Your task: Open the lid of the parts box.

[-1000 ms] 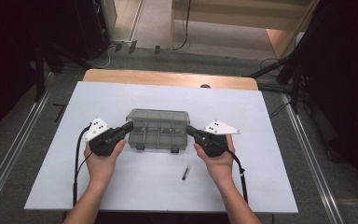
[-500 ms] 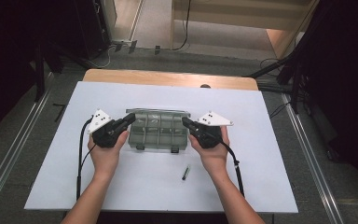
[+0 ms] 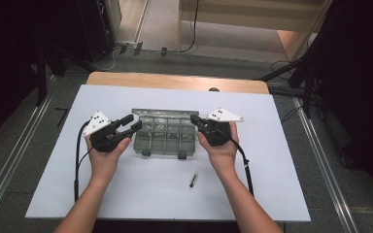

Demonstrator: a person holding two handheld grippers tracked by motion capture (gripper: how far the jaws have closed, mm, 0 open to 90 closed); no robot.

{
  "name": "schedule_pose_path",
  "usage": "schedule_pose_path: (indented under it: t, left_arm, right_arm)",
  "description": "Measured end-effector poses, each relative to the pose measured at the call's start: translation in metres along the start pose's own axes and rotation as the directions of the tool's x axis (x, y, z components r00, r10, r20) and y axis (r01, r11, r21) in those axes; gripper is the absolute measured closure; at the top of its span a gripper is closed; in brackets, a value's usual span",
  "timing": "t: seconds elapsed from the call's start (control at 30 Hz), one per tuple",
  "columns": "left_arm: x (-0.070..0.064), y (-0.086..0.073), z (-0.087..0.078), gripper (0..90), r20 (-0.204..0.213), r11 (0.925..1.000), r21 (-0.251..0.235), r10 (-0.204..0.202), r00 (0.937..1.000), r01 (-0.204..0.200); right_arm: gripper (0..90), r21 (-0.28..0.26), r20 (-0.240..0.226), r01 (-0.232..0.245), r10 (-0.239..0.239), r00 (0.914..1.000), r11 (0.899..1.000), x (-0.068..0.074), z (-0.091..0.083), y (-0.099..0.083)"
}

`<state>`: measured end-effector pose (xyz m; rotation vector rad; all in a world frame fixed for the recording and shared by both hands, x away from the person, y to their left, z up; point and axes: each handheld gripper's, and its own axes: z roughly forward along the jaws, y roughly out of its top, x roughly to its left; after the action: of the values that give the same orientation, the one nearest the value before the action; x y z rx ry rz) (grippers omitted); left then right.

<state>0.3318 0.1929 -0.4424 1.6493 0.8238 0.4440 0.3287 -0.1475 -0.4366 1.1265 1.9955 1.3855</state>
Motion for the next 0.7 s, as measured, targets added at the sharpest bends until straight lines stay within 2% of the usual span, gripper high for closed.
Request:
schedule_pose_path:
  t: [0.07,0.13,0.17,0.2,0.23,0.3,0.4,0.5,0.6,0.67,0.7]
  left_arm:
    - [0.004,-0.001,0.0,37.4,-0.033,0.9999,0.004,-0.01,0.9994,0.01]
    - [0.007,0.0,0.003,17.8,-0.059,0.9994,0.017,-0.029,0.9979,0.03]
    - [0.009,0.0,0.005,6.4,-0.031,0.9994,0.025,-0.023,0.9993,0.024]
    - [0.01,0.0,0.008,0.0,-0.021,0.999,0.041,-0.016,0.9997,0.016]
    - [0.011,0.001,0.011,0.0,-0.02,0.9983,0.057,-0.012,0.9997,0.013]
    - [0.013,0.003,0.017,0.0,-0.042,0.9956,0.088,-0.028,0.9987,0.032]
    - [0.018,0.004,0.024,0.0,-0.026,0.9949,0.094,-0.034,0.9991,0.037]
    - [0.022,0.007,0.031,0.0,-0.034,0.9931,0.108,-0.043,0.9985,0.046]
    - [0.026,0.009,0.036,4.4,-0.023,0.9898,0.116,-0.08,0.9966,0.082]
    - [0.027,0.01,0.039,9.3,-0.048,0.9899,0.121,-0.068,0.9965,0.074]
    - [0.027,0.01,0.041,14.9,-0.068,0.989,0.13,-0.061,0.9958,0.069]
  right_arm:
    - [90.0,0.0,0.002,0.004,-0.004,1.0,1.0,-0.001,0.001,0.002]
    - [90.0,0.0,0.005,0.004,-0.004,1.0,1.0,-0.002,0.002,0.004]
    - [90.0,0.001,0.006,0.003,-0.003,1.0,1.0,-0.002,0.002,0.005]
    - [90.0,0.0,0.006,0.001,-0.001,1.0,1.0,-0.003,0.002,0.005]
    - [90.0,-0.001,0.008,-0.001,0.001,1.0,1.0,-0.003,0.003,0.006]
    - [90.0,-0.001,0.011,0.0,0.0,0.9999,1.0,-0.004,0.003,0.007]
    - [90.0,-0.001,0.012,-0.001,0.001,0.9999,1.0,-0.006,0.004,0.009]
    - [90.0,0.0,0.017,-0.006,0.006,0.9998,1.0,-0.007,0.005,0.011]
    - [90.0,-0.007,0.022,-0.019,0.019,0.9996,1.0,-0.008,0.006,0.014]
    - [90.0,-0.007,0.026,-0.019,0.02,0.9995,1.0,-0.008,0.007,0.015]
    - [90.0,-0.008,0.028,-0.019,0.019,0.9994,1.0,-0.009,0.008,0.016]
